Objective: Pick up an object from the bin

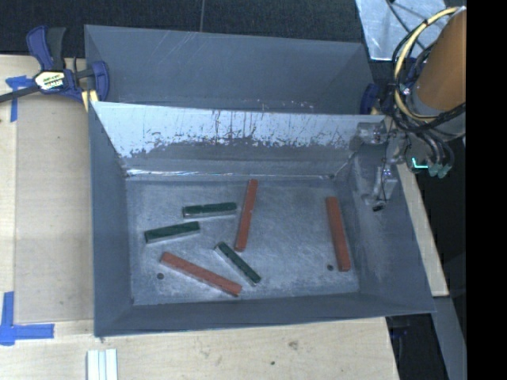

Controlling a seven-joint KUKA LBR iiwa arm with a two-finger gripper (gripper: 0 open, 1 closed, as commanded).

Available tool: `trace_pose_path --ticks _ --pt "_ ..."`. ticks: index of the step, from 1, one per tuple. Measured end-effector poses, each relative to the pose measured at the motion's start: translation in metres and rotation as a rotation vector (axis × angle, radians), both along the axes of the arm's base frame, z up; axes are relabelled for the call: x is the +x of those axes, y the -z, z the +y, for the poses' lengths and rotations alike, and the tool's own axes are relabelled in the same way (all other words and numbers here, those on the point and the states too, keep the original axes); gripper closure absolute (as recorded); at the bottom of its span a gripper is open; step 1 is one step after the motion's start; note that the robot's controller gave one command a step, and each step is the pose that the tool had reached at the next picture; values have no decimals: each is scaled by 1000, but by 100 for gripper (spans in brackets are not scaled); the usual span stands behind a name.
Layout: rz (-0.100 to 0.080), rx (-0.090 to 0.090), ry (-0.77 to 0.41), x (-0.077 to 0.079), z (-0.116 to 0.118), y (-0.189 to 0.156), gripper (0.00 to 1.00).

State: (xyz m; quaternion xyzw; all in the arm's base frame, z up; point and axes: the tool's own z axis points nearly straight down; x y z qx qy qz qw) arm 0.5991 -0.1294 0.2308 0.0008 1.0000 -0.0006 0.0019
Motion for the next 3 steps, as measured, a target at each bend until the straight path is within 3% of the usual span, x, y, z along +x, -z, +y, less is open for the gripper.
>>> trace_pose_path --ticks 1,2,3 --pt "5 2 -433 -9 27 112 0" --pt "0 14 -831 -26 -3 159 0" --pt "-2 13 -1363 -33 18 160 0"
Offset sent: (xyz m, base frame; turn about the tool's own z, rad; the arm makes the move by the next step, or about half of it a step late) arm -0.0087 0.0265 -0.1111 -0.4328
